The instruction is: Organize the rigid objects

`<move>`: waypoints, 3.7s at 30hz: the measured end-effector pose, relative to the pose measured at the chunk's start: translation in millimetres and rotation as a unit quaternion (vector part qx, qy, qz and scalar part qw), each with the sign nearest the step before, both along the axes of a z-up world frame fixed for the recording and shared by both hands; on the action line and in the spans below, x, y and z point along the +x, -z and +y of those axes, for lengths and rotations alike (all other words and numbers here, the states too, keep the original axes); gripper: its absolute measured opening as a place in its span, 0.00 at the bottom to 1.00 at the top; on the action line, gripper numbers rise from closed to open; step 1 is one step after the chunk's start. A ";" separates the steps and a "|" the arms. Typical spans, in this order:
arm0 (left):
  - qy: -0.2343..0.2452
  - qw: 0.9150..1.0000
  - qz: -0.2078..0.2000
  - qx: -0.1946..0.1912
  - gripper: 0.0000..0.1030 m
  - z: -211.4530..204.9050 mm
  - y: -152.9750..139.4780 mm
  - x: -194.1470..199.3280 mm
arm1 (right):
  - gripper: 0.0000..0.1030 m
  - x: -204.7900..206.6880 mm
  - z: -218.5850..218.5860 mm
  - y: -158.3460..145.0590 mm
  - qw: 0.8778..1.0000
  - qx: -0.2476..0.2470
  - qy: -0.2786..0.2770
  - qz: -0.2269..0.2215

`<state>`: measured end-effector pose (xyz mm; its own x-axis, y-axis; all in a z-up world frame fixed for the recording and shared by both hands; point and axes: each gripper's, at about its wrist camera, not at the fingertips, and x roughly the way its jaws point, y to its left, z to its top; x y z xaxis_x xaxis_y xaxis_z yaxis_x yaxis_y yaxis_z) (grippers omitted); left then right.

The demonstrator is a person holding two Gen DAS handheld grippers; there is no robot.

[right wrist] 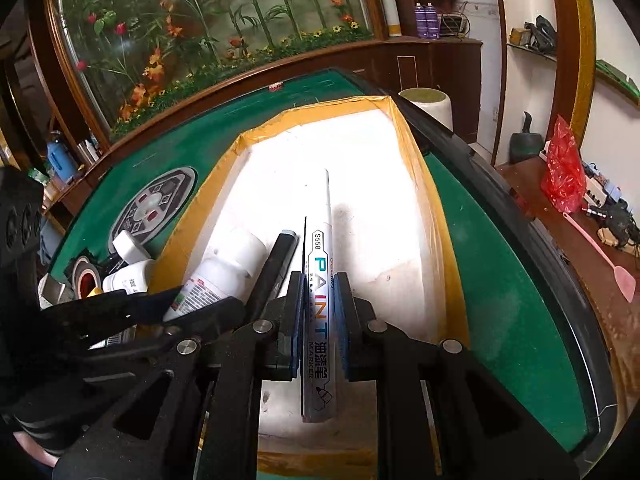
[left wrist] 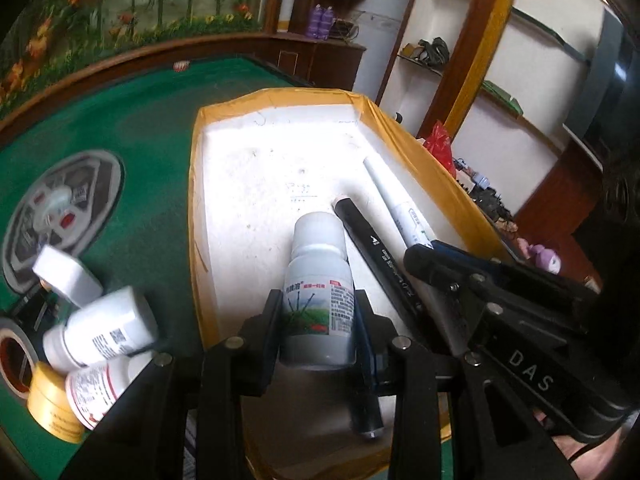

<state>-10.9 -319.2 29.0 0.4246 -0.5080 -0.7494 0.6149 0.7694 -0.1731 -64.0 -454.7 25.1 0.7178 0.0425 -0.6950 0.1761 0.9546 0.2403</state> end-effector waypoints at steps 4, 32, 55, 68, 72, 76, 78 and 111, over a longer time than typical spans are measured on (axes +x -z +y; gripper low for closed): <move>0.003 1.000 -0.014 0.004 0.34 0.3 1.3 -4.6 | 0.13 3.9 3.8 1.9 1.000 -0.010 0.013 0.012; 0.007 0.997 0.031 -0.065 0.50 18.1 -6.4 5.3 | 0.14 -8.8 16.1 6.7 0.998 -0.012 0.047 0.038; -0.084 0.991 -0.087 -0.053 0.50 90.0 -56.4 -2.0 | 0.57 -47.3 81.2 -49.2 0.988 -0.134 0.008 -0.082; -0.281 0.955 -0.060 -0.074 0.50 283.2 -44.3 -11.4 | 0.57 -23.6 166.5 -25.3 0.987 -0.057 -0.125 -0.084; -0.333 0.938 -0.080 -0.055 0.67 322.8 -45.8 -13.8 | 0.57 -16.1 196.0 -9.3 0.982 -0.048 -0.167 -0.069; -0.347 0.936 -0.029 -0.050 0.67 337.6 -29.2 6.8 | 0.57 -16.9 208.9 -4.5 0.979 -0.052 -0.188 -0.064; -0.345 0.938 -0.012 -0.040 0.67 333.7 -21.3 15.6 | 0.57 -16.5 205.4 -3.2 0.979 -0.041 -0.189 -0.064; -0.181 0.983 0.016 -0.016 0.36 266.1 7.2 3.0 | 0.58 5.0 192.1 -0.6 0.988 -0.076 -0.137 -0.011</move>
<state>-7.9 -53.1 21.8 0.5588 -0.3514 -0.7512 0.2955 0.9307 -0.2155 -59.1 -262.7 25.7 0.7090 0.1337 -0.6924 -0.0973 0.9910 0.0917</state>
